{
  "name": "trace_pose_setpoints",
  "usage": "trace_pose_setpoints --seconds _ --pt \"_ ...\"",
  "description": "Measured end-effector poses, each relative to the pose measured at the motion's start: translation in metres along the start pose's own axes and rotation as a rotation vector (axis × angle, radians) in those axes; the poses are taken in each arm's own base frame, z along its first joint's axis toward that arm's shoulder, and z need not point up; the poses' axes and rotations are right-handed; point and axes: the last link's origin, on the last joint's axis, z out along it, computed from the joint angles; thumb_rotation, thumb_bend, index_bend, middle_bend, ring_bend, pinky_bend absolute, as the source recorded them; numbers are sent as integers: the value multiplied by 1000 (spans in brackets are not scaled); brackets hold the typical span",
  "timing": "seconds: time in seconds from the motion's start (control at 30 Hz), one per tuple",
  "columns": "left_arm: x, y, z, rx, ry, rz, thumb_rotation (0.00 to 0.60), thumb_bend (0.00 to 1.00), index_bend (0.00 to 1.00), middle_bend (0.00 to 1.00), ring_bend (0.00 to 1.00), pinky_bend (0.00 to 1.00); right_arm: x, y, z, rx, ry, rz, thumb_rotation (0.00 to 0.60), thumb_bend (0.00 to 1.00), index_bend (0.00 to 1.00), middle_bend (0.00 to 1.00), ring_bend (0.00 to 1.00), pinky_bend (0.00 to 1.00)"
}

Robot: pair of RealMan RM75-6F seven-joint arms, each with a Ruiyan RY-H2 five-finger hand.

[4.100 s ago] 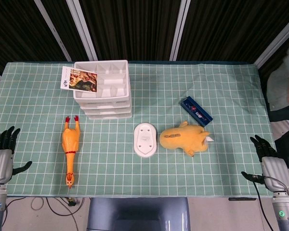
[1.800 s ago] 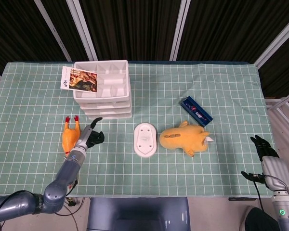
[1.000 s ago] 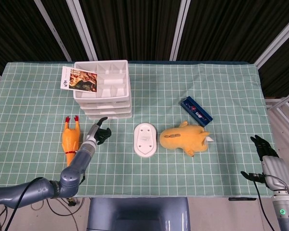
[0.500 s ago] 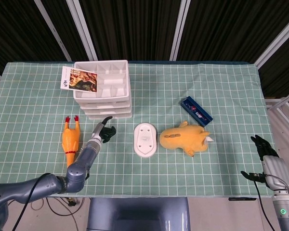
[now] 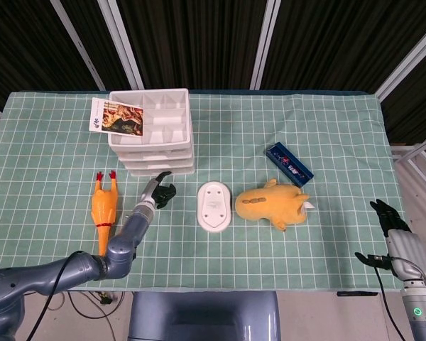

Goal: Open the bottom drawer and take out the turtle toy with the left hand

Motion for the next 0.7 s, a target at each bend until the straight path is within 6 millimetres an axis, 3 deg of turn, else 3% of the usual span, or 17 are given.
trace_pose_setpoints --seconds 0.7 --pt "-11 -2 8 -17 -25 45 600 697 210 886 931 1000 0 0 0 -5 -8 1 600 116 0 0 0 185"
